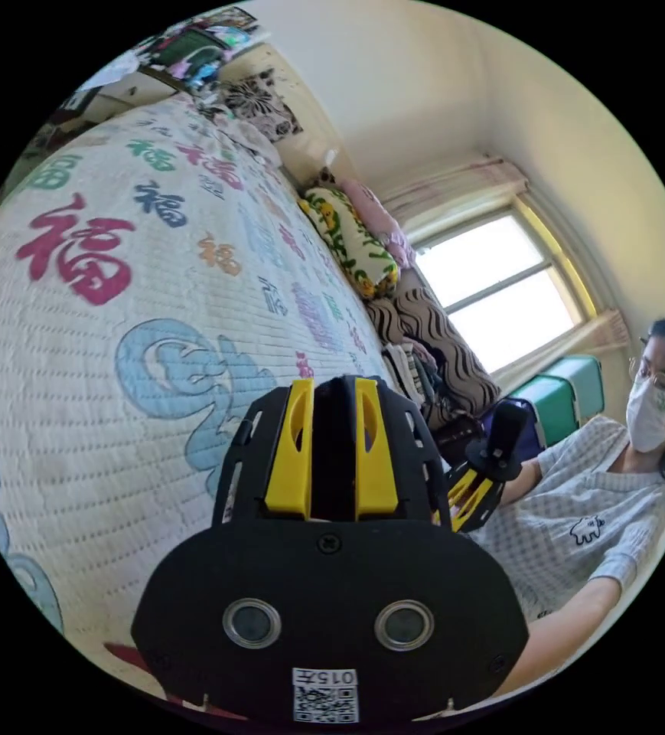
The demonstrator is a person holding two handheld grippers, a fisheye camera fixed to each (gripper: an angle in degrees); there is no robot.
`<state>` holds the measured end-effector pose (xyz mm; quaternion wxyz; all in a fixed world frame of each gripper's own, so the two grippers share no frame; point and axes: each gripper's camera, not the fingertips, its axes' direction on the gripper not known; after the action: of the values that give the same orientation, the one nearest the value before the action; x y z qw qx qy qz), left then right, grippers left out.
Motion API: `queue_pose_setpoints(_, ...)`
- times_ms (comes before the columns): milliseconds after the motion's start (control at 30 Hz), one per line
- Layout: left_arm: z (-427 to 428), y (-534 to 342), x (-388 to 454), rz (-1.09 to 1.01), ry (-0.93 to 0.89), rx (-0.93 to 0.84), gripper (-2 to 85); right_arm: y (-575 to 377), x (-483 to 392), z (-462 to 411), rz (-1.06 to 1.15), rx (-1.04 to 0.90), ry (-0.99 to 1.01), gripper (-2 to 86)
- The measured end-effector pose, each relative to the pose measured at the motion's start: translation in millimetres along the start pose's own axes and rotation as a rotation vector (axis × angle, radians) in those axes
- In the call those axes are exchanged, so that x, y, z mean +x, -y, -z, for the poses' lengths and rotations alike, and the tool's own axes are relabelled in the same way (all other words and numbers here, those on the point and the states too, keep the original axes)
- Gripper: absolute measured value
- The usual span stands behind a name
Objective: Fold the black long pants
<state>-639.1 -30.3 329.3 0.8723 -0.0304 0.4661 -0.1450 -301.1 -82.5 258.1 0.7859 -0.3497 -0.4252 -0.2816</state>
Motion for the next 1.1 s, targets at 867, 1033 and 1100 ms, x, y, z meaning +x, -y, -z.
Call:
queue_pose_setpoints(867, 40, -130, 134, 0.156, 0.714, -0.072, 12.7, 215, -31, 3, 0.065, -0.031, -0.322, 8.5)
queue_pose_setpoints(1033, 29, -144, 111, 0.298, 0.700, -0.091, 15.0, 296, -19, -36, -0.135, -0.184, -0.215, 15.4)
queue_pose_setpoints(1100, 31, -150, 111, 0.307, 0.716, -0.070, 15.2, 315, -14, -56, -0.209, -0.249, -0.231, 18.0)
